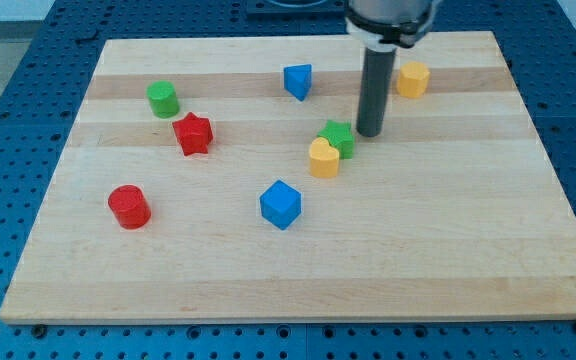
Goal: Slide the yellow hexagon down a bit
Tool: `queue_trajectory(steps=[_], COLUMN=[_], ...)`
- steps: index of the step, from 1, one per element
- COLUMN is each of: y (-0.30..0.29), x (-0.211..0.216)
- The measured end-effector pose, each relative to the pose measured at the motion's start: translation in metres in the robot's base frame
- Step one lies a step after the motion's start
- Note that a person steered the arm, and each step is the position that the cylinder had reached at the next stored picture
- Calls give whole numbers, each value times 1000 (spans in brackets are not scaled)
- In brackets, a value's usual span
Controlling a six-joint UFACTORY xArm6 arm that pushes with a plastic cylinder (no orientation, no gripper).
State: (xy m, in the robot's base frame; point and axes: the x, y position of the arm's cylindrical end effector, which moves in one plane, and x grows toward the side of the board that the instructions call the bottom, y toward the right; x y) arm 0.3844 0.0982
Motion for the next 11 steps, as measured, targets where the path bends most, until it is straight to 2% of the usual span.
queue_trajectory(steps=[2,3,5,6,7,8,9,10,11], y=[82,105,108,72,49,41,42,71,114], x=[-29,-49,-120,-121,-92,-57,-61,-83,-85])
